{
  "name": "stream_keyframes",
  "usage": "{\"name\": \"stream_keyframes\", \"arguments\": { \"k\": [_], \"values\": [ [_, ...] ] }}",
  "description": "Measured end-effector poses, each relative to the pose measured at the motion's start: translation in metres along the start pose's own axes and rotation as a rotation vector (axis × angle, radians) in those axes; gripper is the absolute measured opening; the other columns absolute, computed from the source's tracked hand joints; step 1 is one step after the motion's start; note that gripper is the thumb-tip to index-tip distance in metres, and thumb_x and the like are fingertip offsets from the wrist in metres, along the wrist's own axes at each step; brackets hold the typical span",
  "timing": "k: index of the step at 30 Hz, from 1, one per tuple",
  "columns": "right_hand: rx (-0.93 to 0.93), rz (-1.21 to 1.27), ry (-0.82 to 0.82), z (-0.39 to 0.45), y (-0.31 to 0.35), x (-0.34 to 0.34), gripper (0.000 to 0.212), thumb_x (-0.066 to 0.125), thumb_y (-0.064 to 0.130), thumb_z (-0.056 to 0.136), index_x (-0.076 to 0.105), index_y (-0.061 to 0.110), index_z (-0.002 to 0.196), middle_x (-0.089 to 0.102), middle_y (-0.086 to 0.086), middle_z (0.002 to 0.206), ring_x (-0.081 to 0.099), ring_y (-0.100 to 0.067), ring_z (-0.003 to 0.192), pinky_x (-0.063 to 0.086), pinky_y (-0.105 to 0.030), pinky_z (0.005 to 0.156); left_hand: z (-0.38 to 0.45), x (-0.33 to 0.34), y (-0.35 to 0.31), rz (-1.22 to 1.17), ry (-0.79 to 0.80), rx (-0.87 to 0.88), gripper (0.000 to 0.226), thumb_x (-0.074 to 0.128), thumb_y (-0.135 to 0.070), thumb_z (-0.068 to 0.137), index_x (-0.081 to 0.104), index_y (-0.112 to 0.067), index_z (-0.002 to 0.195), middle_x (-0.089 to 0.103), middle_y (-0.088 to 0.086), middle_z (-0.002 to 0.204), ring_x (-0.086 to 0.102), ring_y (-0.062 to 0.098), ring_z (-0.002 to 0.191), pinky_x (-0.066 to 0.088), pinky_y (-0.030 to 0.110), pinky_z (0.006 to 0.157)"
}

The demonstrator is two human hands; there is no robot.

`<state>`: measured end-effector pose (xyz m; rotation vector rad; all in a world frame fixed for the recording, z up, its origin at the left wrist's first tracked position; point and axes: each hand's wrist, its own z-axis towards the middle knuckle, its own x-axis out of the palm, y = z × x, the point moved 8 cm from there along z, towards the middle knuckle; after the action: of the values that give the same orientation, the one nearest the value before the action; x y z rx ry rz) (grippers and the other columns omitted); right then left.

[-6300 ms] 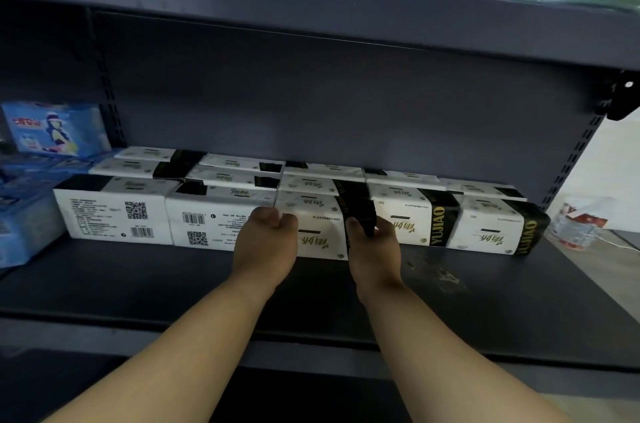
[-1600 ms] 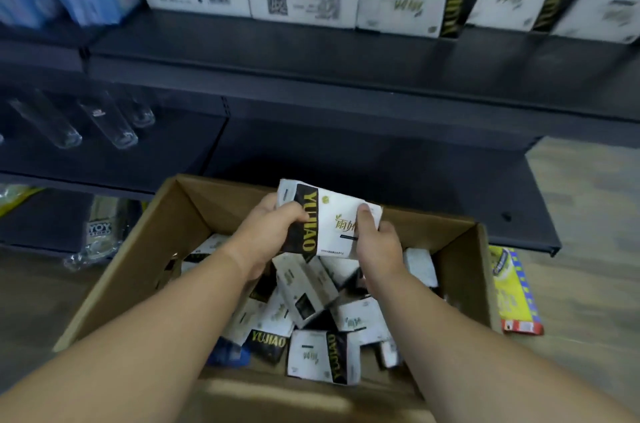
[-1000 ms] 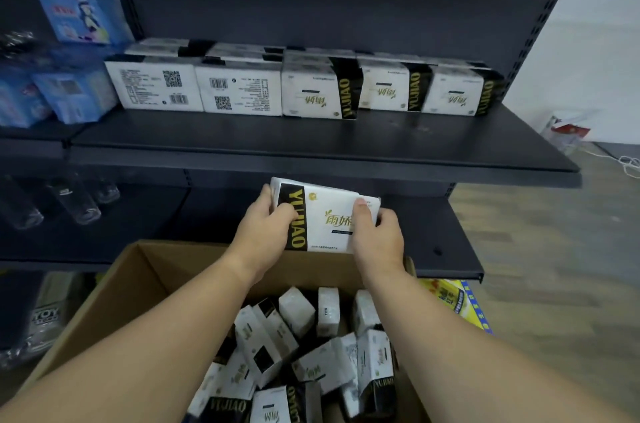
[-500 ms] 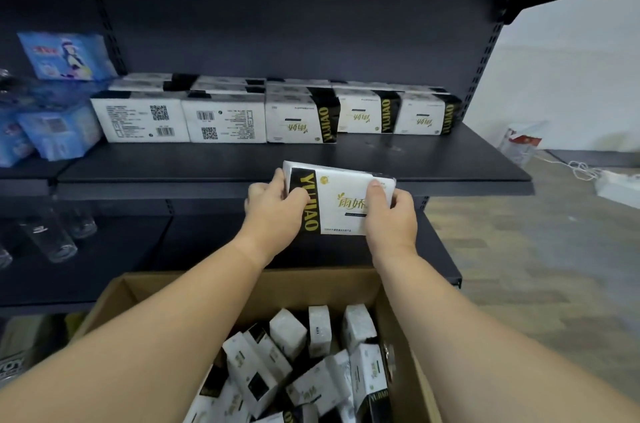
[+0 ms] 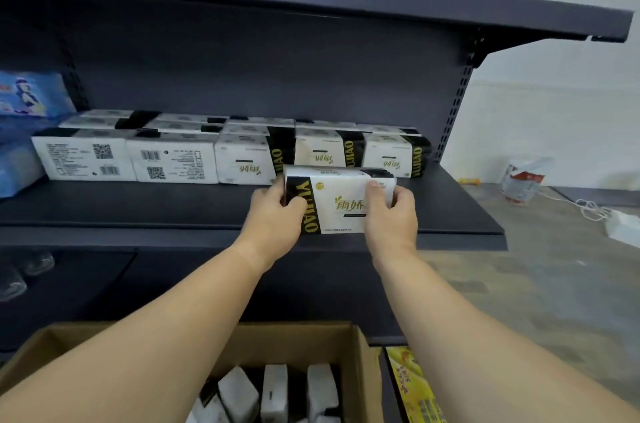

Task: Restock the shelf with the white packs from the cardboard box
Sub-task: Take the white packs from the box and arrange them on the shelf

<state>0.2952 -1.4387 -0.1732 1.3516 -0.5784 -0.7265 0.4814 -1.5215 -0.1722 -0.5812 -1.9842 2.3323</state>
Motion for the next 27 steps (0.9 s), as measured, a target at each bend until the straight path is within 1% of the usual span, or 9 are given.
{"name": "stream_keyframes", "arguments": {
  "k": [3, 6, 10, 12, 15, 17, 21, 25, 27],
  "values": [
    [0.037, 0.002, 0.024, 0.022, -0.012, -0.005, 0.024, 0.052, 0.038, 0.1, 0.048, 0.021, 0.117, 0.059, 0.008, 0.098, 0.055, -0.001, 0.081, 0.039, -0.018, 0.058, 0.015, 0.018, 0.007, 0.032, -0.02, -0.032, 0.025, 0.051, -0.026, 0.087, 0.063, -0.04, 0.104, 0.058, 0.004, 0.119, 0.06, 0.017, 0.103, 0.05, 0.036, 0.094],
    [0.091, -0.008, 0.043, 0.04, -0.03, -0.005, 0.021, 0.047, 0.018, 0.099, 0.045, 0.021, 0.12, 0.058, 0.01, 0.095, 0.053, 0.0, 0.079, 0.039, -0.018, 0.057, 0.027, 0.028, 0.017, 0.04, -0.031, -0.062, 0.022, 0.054, -0.027, 0.088, 0.06, -0.047, 0.094, 0.061, 0.002, 0.117, 0.06, 0.018, 0.103, 0.05, 0.039, 0.095],
    [0.084, -0.052, 0.042, 0.058, -0.038, 0.006, 0.028, 0.045, 0.008, 0.094, 0.046, 0.014, 0.122, 0.057, 0.009, 0.09, 0.057, -0.009, 0.081, 0.043, -0.026, 0.061, 0.045, 0.029, 0.024, 0.011, -0.092, -0.06, 0.023, 0.054, -0.015, 0.096, 0.061, -0.033, 0.109, 0.065, -0.011, 0.103, 0.061, 0.009, 0.096, 0.046, 0.023, 0.082],
    [0.076, -0.056, 0.03, 0.068, -0.039, 0.013, 0.028, 0.048, 0.007, 0.093, 0.047, 0.013, 0.121, 0.056, 0.01, 0.088, 0.056, -0.008, 0.079, 0.043, -0.028, 0.066, 0.052, 0.028, 0.022, 0.014, -0.118, -0.053, 0.03, 0.053, -0.013, 0.096, 0.06, -0.031, 0.119, 0.064, -0.016, 0.099, 0.059, 0.007, 0.094, 0.045, 0.021, 0.081],
    [0.065, -0.098, 0.031, 0.081, -0.04, 0.023, 0.025, 0.049, 0.008, 0.094, 0.048, 0.014, 0.118, 0.056, 0.011, 0.086, 0.056, -0.01, 0.075, 0.043, -0.029, 0.068, 0.064, 0.026, 0.02, 0.042, -0.154, -0.048, 0.033, 0.054, -0.013, 0.096, 0.059, -0.028, 0.125, 0.063, -0.009, 0.107, 0.059, 0.013, 0.1, 0.047, 0.026, 0.087],
    [0.062, -0.12, 0.032, 0.087, -0.041, 0.027, 0.026, 0.048, 0.008, 0.094, 0.048, 0.014, 0.119, 0.06, 0.005, 0.093, 0.057, -0.018, 0.083, 0.045, -0.031, 0.071, 0.073, 0.024, 0.02, 0.077, -0.168, -0.053, 0.029, 0.055, -0.016, 0.097, 0.058, -0.026, 0.124, 0.062, -0.009, 0.104, 0.059, 0.013, 0.095, 0.046, 0.025, 0.079],
    [0.059, -0.191, 0.023, 0.098, -0.045, 0.035, 0.025, 0.048, 0.012, 0.093, 0.051, 0.014, 0.118, 0.062, -0.004, 0.104, 0.059, -0.025, 0.09, 0.048, -0.035, 0.073, 0.091, 0.021, 0.023, 0.118, -0.209, -0.034, 0.02, 0.056, -0.021, 0.097, 0.056, -0.026, 0.116, 0.059, -0.013, 0.094, 0.054, 0.0, 0.078, 0.045, 0.021, 0.064],
    [0.079, -0.195, 0.012, 0.109, -0.046, 0.039, 0.018, 0.047, 0.013, 0.094, 0.048, 0.018, 0.111, 0.061, -0.003, 0.103, 0.059, -0.025, 0.089, 0.049, -0.035, 0.07, 0.105, 0.023, 0.025, 0.118, -0.228, -0.037, 0.026, 0.057, -0.02, 0.097, 0.055, -0.021, 0.123, 0.061, -0.006, 0.102, 0.057, 0.009, 0.084, 0.043, 0.018, 0.06],
    [0.087, -0.193, 0.004, 0.114, -0.046, 0.04, 0.021, 0.048, 0.014, 0.095, 0.049, 0.018, 0.115, 0.059, -0.001, 0.101, 0.057, -0.022, 0.087, 0.046, -0.032, 0.068, 0.112, 0.025, 0.026, 0.126, -0.229, -0.029, 0.026, 0.057, -0.02, 0.097, 0.056, -0.02, 0.123, 0.062, -0.005, 0.104, 0.056, 0.006, 0.081, 0.04, 0.015, 0.058]
  ]
}}
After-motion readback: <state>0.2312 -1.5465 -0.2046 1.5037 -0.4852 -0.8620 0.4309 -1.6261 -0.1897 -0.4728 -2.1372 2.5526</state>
